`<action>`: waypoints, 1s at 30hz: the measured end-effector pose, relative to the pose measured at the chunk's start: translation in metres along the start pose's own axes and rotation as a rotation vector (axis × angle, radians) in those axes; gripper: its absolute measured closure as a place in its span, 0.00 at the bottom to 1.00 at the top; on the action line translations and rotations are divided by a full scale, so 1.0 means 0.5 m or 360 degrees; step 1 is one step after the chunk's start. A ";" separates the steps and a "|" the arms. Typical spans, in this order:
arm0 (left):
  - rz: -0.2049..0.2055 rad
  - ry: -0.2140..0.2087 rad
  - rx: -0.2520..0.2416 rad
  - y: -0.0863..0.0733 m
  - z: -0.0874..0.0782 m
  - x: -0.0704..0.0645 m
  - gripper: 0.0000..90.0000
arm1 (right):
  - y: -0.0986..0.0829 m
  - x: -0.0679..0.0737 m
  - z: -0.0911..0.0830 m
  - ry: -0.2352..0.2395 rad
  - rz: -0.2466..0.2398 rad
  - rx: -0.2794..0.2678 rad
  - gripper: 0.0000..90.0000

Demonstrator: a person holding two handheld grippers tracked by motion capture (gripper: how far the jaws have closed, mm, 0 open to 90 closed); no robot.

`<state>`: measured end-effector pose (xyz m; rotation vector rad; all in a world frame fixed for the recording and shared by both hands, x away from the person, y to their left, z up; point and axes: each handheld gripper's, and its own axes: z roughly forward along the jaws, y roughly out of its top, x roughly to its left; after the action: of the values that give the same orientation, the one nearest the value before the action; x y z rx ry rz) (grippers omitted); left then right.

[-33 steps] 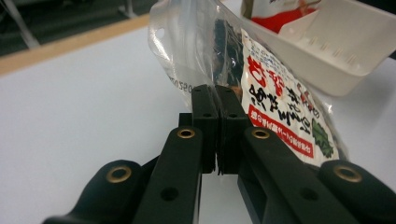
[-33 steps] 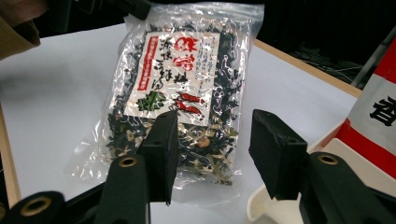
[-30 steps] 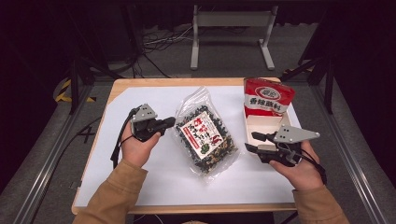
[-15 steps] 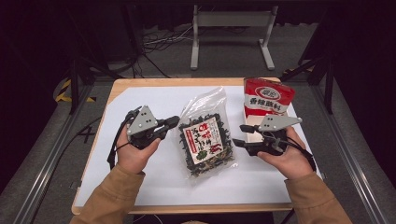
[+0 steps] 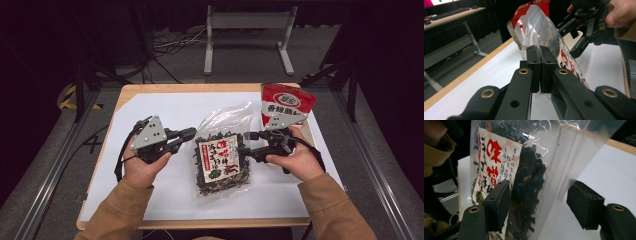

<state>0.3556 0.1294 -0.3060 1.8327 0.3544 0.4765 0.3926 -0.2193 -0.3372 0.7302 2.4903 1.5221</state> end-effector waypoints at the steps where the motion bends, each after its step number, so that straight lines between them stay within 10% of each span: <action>1: -0.0001 -0.0006 -0.0007 0.000 0.000 -0.001 0.98 | 0.000 -0.002 0.005 0.0031 0.0005 -0.0006 0.39; 12: -0.0061 -0.0028 -0.0056 -0.009 -0.008 0.009 0.98 | 0.008 0.003 0.008 0.0243 -0.0037 0.0047 0.73; 30: -0.0111 0.0020 -0.0136 -0.008 -0.028 0.020 0.95 | 0.013 0.024 -0.014 0.0385 0.0013 0.0068 0.86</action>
<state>0.3575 0.1468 -0.3048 1.7293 0.3994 0.4484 0.3818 -0.2167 -0.3266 0.5941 2.7019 1.6547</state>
